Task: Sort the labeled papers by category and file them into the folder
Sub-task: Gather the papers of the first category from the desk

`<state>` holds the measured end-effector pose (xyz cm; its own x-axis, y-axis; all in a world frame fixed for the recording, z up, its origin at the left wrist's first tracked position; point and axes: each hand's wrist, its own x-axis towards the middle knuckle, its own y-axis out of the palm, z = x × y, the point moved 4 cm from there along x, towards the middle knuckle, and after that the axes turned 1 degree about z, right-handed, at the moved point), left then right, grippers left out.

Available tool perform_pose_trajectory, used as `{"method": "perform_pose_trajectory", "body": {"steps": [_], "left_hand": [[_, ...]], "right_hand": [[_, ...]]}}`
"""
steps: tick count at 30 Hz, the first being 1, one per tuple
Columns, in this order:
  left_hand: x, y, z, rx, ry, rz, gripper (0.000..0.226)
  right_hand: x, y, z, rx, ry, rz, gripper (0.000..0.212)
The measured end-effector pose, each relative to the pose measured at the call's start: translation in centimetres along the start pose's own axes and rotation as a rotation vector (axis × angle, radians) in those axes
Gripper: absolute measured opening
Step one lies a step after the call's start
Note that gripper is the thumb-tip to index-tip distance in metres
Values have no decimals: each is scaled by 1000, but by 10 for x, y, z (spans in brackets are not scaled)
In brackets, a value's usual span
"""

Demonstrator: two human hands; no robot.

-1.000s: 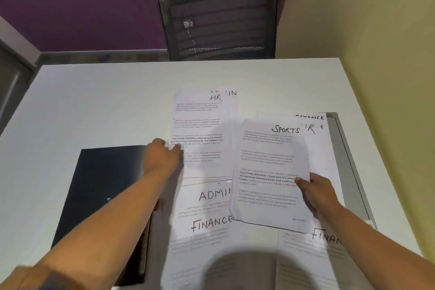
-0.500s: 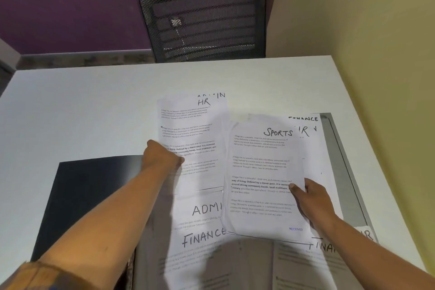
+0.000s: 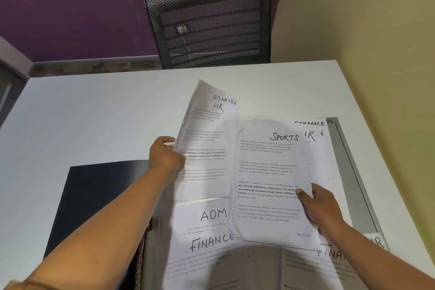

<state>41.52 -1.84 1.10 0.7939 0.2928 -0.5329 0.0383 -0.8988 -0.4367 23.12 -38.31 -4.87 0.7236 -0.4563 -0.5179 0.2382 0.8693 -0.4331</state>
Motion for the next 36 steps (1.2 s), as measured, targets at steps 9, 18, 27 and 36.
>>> {"method": "perform_pose_trajectory", "body": {"steps": [9,18,27,36], "left_hand": [[-4,5,12,-122,14,21,11],[-8,2,6,-194,51,15,12],[-3,-35,-29,-122,133,-3,23],[-64,-134,-105,62,596,-148,24]], "right_hand": [[0,1,-1,16,-15,-1,13],[-4,0,7,-12,-37,-6,12],[-4,0,8,-56,-23,-13,24],[-8,1,11,89,34,8,15]]}}
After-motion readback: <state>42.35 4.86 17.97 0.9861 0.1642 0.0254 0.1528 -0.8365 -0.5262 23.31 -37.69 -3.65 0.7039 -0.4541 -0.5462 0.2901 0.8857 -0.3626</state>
